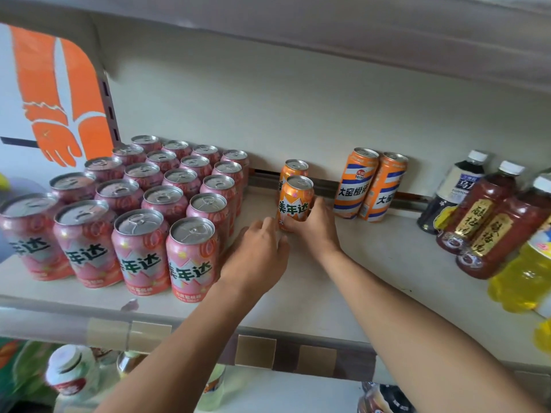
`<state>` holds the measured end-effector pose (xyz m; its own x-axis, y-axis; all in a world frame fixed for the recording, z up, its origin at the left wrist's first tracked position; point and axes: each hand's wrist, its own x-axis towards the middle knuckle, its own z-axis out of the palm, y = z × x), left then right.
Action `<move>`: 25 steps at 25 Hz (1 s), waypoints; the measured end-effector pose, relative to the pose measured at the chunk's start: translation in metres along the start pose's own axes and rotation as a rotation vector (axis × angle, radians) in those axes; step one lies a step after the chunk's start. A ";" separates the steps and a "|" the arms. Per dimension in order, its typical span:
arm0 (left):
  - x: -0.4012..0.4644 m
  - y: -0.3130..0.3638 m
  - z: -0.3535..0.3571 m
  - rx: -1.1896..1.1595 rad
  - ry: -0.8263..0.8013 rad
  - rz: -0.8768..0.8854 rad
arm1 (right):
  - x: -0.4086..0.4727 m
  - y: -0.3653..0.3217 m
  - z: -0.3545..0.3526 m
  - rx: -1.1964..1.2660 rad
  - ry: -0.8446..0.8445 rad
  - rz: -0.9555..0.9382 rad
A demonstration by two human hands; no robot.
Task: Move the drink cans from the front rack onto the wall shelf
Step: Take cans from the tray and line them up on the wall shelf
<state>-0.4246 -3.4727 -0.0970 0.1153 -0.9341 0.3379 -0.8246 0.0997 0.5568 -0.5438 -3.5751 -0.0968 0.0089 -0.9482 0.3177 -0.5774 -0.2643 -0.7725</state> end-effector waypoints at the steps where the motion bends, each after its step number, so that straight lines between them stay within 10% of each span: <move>1: 0.002 -0.001 0.002 -0.001 0.005 0.003 | 0.002 0.002 0.002 0.004 0.000 0.004; 25: 0.013 0.001 0.002 0.037 0.059 0.046 | -0.001 0.002 -0.008 -0.078 -0.115 0.012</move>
<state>-0.4253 -3.4855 -0.0932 0.1080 -0.9070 0.4070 -0.8498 0.1282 0.5112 -0.5517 -3.5734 -0.0937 0.0926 -0.9662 0.2406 -0.6398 -0.2429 -0.7291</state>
